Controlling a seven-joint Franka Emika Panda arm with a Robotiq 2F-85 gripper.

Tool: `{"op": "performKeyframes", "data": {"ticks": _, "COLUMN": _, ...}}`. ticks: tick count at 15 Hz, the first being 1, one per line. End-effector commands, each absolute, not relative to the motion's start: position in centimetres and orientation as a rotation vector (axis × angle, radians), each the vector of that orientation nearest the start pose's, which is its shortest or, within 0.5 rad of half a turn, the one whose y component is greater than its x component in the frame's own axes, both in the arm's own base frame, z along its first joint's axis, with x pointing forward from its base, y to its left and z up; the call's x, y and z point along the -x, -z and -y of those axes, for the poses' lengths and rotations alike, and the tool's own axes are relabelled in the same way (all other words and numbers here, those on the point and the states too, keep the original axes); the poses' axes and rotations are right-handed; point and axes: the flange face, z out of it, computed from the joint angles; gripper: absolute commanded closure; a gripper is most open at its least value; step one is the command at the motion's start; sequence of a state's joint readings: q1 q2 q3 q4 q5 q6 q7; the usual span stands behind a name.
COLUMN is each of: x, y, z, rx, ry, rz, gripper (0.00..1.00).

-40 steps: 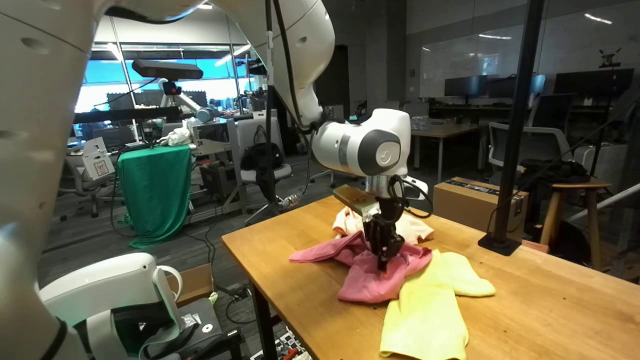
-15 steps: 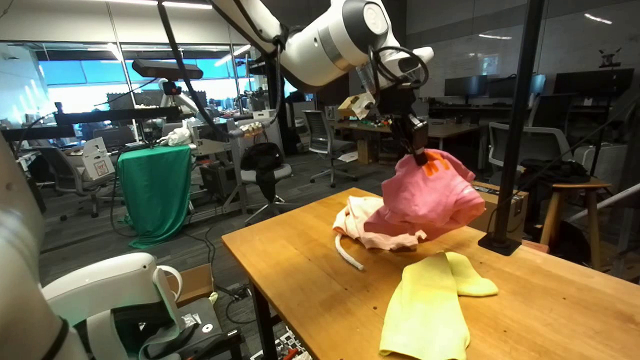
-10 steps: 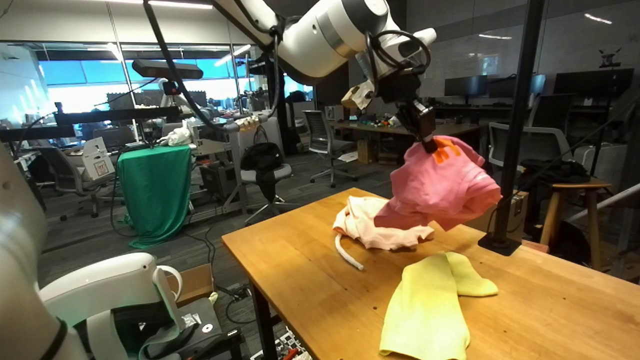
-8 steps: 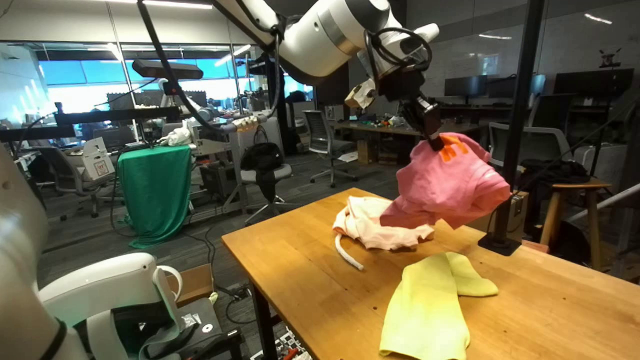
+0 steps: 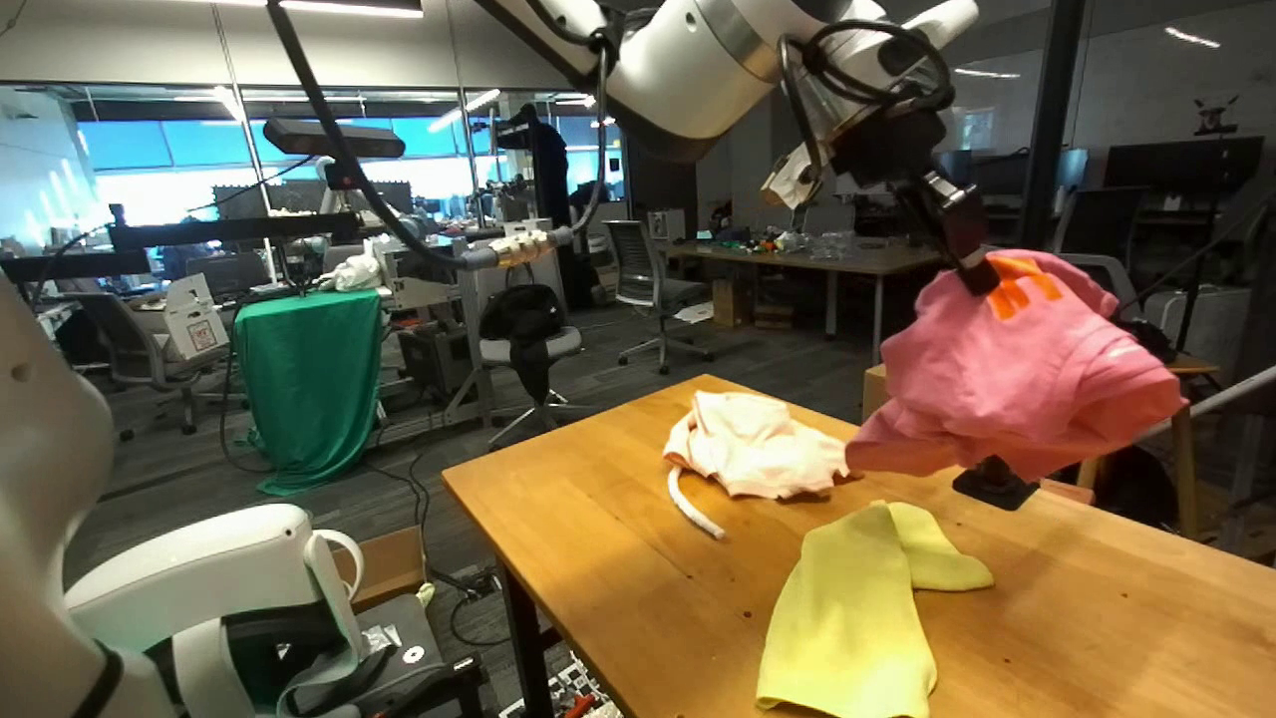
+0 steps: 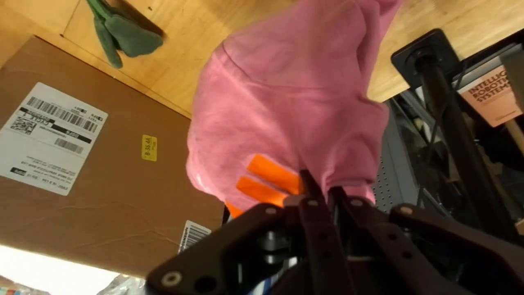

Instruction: Separate the objects on the table.

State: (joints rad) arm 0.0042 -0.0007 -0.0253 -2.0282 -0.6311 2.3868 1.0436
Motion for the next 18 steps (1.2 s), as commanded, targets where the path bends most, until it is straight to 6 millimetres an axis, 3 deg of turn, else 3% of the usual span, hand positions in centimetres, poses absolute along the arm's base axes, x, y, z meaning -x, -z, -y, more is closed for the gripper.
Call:
{"op": "performKeyframes", "data": {"ticks": 1, "x": -60.9, "y": -49.8, "z": 5.4, "rx": 3.037, "ry": 0.985, "rz": -1.191, "gripper": 0.98}}
{"op": "performKeyframes", "data": {"ticks": 8, "x": -64.6, "y": -49.5, "z": 11.2, "rx": 2.899, "ry": 0.935, "rz": -1.286, "gripper": 0.98}}
{"op": "performKeyframes", "data": {"ticks": 18, "x": -68.2, "y": -45.7, "z": 18.2, "rx": 2.778, "ry": 0.889, "rz": -1.515, "gripper": 0.99}}
